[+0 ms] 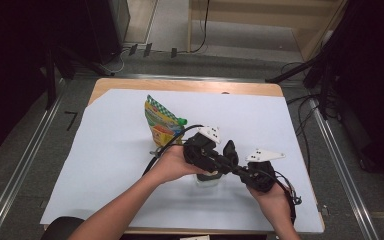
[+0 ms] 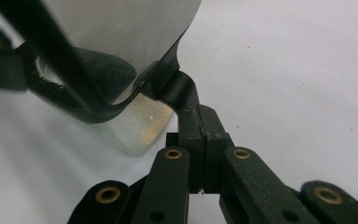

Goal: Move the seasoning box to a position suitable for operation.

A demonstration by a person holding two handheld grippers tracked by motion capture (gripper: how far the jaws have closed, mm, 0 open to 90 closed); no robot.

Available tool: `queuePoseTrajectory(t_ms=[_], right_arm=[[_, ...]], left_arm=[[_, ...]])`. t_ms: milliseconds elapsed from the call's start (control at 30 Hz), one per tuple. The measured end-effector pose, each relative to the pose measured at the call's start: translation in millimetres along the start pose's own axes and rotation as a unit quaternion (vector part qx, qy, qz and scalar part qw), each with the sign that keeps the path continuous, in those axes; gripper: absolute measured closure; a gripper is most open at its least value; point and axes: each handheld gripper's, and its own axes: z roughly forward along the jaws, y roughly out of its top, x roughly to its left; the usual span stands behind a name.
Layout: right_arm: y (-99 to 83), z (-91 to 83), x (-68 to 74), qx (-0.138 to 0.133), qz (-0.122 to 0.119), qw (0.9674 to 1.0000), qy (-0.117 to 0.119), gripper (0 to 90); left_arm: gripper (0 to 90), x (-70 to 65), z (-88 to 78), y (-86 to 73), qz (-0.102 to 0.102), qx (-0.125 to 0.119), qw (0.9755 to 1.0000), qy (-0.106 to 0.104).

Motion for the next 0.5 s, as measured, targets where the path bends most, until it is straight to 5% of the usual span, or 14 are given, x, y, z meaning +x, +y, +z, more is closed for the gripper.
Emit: queuePoseTrajectory(t_ms=[233, 400, 500], right_arm=[[-6.2, -18.1, 10.0, -0.002, 0.006, 0.9997, 0.022, 87.8], [-4.8, -25.3, 25.5, -0.003, -0.014, 0.9992, 0.036, 85.9], [-5.8, -26.3, 35.6, 0.000, -0.018, 0.9986, 0.050, 84.2]], left_arm=[[65.7, 0.0, -20.0, -6.7, 0.003, -0.010, 0.9997, 0.020], [70.6, 5.7, -43.1, -15.0, -0.005, -0.046, 0.9982, 0.038], [70.5, 7.1, -54.8, -18.8, -0.015, -0.042, 0.9979, 0.046]])
